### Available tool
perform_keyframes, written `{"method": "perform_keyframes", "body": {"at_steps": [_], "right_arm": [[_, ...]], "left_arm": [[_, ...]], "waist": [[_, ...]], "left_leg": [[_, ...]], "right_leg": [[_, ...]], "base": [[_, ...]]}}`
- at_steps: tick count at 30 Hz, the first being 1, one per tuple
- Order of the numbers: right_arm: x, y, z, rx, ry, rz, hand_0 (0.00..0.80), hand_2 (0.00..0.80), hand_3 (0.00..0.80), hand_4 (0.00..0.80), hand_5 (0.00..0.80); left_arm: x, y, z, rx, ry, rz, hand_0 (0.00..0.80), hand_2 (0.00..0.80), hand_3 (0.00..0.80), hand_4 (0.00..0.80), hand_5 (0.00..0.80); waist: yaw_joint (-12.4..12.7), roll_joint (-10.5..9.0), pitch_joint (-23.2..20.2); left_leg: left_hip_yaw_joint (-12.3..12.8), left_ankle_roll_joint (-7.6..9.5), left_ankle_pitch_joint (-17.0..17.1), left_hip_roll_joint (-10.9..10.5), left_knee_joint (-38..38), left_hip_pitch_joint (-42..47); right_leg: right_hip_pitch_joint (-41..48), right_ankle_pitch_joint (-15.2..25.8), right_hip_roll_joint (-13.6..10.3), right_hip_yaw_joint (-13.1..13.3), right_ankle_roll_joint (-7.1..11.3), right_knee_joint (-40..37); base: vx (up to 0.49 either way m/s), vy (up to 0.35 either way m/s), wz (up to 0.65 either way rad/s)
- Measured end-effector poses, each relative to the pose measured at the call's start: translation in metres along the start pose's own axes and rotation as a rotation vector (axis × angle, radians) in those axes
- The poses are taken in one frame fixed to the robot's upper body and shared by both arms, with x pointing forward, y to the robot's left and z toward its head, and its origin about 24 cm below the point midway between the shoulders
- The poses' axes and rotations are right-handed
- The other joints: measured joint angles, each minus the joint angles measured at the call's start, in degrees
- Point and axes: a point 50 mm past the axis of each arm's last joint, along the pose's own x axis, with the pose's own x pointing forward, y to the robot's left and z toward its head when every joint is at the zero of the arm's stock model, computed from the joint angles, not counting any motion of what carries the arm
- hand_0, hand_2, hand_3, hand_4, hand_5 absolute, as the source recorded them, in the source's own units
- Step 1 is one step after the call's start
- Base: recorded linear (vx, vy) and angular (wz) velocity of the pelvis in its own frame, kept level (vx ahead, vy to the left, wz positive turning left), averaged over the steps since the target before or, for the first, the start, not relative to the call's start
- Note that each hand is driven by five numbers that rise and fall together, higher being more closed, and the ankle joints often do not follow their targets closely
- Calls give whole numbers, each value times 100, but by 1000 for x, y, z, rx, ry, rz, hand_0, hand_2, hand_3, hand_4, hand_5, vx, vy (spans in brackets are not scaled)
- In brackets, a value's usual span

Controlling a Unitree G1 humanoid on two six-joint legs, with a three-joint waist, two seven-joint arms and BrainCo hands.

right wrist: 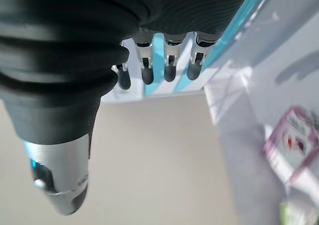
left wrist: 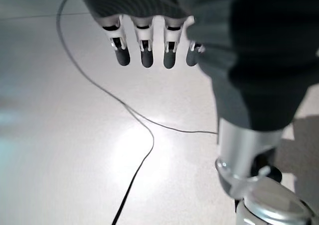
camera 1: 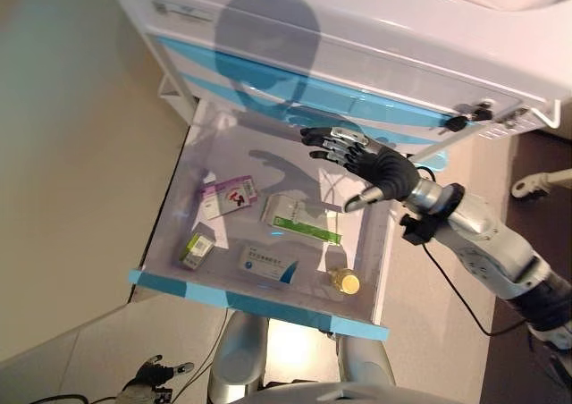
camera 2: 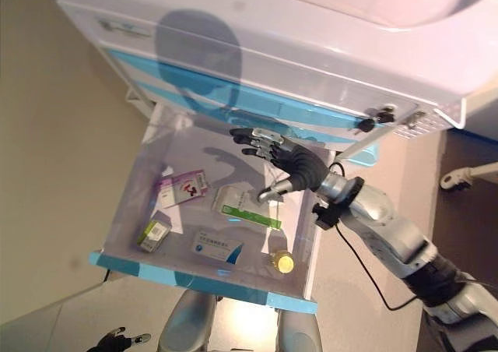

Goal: Open the drawer and pick up the medicine

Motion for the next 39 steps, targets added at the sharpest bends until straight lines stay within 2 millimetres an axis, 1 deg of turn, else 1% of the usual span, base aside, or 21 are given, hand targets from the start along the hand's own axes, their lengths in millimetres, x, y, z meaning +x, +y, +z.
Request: {"method": "perform_keyframes", "body": {"at_steps": [1,2,3,4,5,7,9,11,12,13,15,16,17,19,26,27,30,37,38,39], "right_arm": [[5,-2,-3,-68,13,-20,0,0,0,0,0],[11,-4,-8,-129,27,-53,0,0,0,0,0],[16,-4,-12,-166,40,-68,0,0,0,0,0],[24,-5,-23,-255,86,-87,0,0,0,0,0],[28,-4,-27,-294,102,-93,0,0,0,0,0],[33,0,-40,-374,146,-102,0,0,0,0,0],[38,5,-49,-430,174,-97,0,0,0,0,0],[42,9,-70,-490,258,-102,0,0,0,0,0],[42,11,-73,-495,268,-104,0,0,0,0,0],[44,13,-81,-528,298,-123,0,0,0,0,0],[47,17,-88,-560,324,-125,0,0,0,0,0],[50,21,-92,-614,342,-104,0,0,0,0,0],[54,22,-94,-679,351,-82,0,0,0,0,0],[60,19,-94,-746,358,-79,0,0,0,0,0],[75,16,-93,-894,367,-80,0,0,0,0,0],[76,14,-97,-920,391,-85,0,0,0,0,0],[71,9,-101,-1000,416,-105,0,0,0,0,0],[69,2,-98,-1077,388,-175,0,0,0,0,0],[68,1,-97,-1089,382,-190,0,0,0,0,0],[67,1,-98,-1093,383,-196,0,0,0,0,0]], "left_arm": [[0,0,2,-1,-7,8,0,0,0,0,0],[0,-3,5,17,-22,5,0,0,0,0,0],[0,-4,5,24,-33,0,0,0,0,0,0],[-1,-9,10,31,-59,-11,0,0,0,0,0],[-1,-10,11,36,-66,-14,0,0,0,0,0],[-1,-14,16,18,-86,-22,0,0,0,0,0],[-1,-16,15,29,-85,-27,0,0,0,0,0],[-1,-19,20,42,-110,-34,0,0,0,0,0],[-1,-19,20,42,-109,-32,0,0,0,0,0],[-1,-22,20,36,-107,-27,0,0,0,0,0],[-2,-25,23,41,-121,-35,0,0,0,0,0],[-2,-28,26,31,-134,-39,0,0,0,0,0],[-2,-30,28,31,-141,-42,0,0,0,0,0],[-2,-32,28,18,-141,-43,0,0,0,0,0],[-3,-35,33,13,-159,-41,0,0,0,0,0],[-3,-37,36,1,-168,-43,0,0,0,0,0],[-3,-39,44,-7,-188,-37,0,0,0,0,0],[-4,-45,53,-24,-209,-31,0,0,0,0,0],[-4,-48,54,-19,-214,-35,0,0,0,0,0],[-4,-50,55,-13,-217,-37,0,0,0,0,0]], "waist": [[98,28,56],[243,90,99],[256,103,110],[297,132,172],[383,156,202],[424,154,234],[515,154,253],[560,156,255],[568,157,255],[540,156,254],[542,158,256],[550,158,256],[554,159,256],[558,159,256],[593,166,255],[609,169,257],[700,170,257],[687,178,259],[685,201,265],[679,212,259]], "left_leg": [[-45,-20,34,-9,-22,-22],[-163,-22,59,-48,-7,-72],[-207,-38,70,-57,-10,-90],[-235,-61,96,-75,-17,-95],[-277,-66,100,-92,-13,-105],[-312,-61,125,-98,-10,-168],[-326,-44,142,-113,-11,-174],[-362,-35,151,-134,-12,-168],[-378,-34,153,-140,-11,-171],[-463,-86,107,-160,-15,-166],[-470,-69,126,-175,-21,-170],[-486,-69,157,-167,-27,-173],[-499,-68,167,-162,-36,-174],[-517,-83,171,-157,-44,-177],[-644,-152,185,-168,-84,-270],[-649,-164,202,-169,-95,-310],[-650,-157,213,-163,-96,-345],[-651,-159,213,-171,-96,-354],[-642,-190,225,-193,-83,-375],[-638,-166,241,-203,-86,-381]], "right_leg": [[-14,-59,-24,-83,-9,78],[-15,-123,-45,-188,-3,152],[-17,-152,-73,-222,-7,186],[-20,-226,-107,-275,-8,282],[-18,-265,-116,-315,-5,329],[-44,-366,-156,-340,-7,400],[-35,-434,-174,-344,2,468],[-31,-489,-189,-351,0,482],[-18,-498,-184,-353,4,486],[-3,-543,-198,-353,29,520],[-27,-565,-197,-351,17,546],[-23,-575,-183,-360,11,562],[-23,-595,-183,-369,6,560],[-29,-623,-188,-397,-8,569],[-129,-710,-201,-475,-39,679],[-192,-721,-208,-474,-51,722],[-236,-738,-209,-476,-66,745],[-246,-744,-218,-476,-64,747],[-270,-757,-241,-478,-55,818],[-289,-786,-257,-475,-50,833]], "base": [[22,-42,54],[27,-53,53],[12,-32,51],[13,-33,39],[9,-22,36],[27,-42,38],[20,-30,27],[61,-50,12],[118,-84,17],[110,-68,14],[28,-34,7],[32,-36,6],[15,-12,8],[20,-15,9],[22,-15,10],[0,0,0],[0,0,0],[-12,10,0],[-6,8,4],[-103,69,8]]}}
